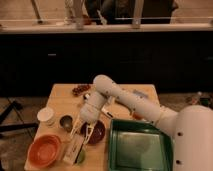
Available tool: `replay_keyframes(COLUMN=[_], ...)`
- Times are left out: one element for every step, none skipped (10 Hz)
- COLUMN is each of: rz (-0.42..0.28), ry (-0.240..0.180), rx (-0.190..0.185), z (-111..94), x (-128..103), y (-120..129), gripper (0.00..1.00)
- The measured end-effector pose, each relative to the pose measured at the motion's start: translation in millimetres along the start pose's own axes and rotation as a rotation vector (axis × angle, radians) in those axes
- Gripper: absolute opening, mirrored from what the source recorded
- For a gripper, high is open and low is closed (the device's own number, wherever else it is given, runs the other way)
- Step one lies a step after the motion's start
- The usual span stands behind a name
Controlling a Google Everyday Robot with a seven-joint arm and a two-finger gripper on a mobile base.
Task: Place eraser in plastic cup
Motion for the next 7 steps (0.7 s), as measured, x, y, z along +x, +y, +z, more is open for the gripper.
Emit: replay_keyframes(rz=[0.01, 0.018, 0.025, 0.032, 0.035, 0.037, 0.045], ry=[-0.015, -0.025, -0.037, -0.054, -0.07, -0.083, -0.103], rx=[-0.006, -0.009, -0.011, -0.013, -0.015, -0.014, -0.012], z=[0.8, 1.8, 3.0, 5.6, 8.7, 11.2, 15.1], x=[-0.2, -0.5, -0.3, 1.2, 3.6, 6.0, 11.0], y=[1.4, 2.8, 4.4, 6.9, 9.1, 10.8, 14.2], gripper=[0.15, 0.15, 0.15, 0.15, 0.15, 0.15, 0.15])
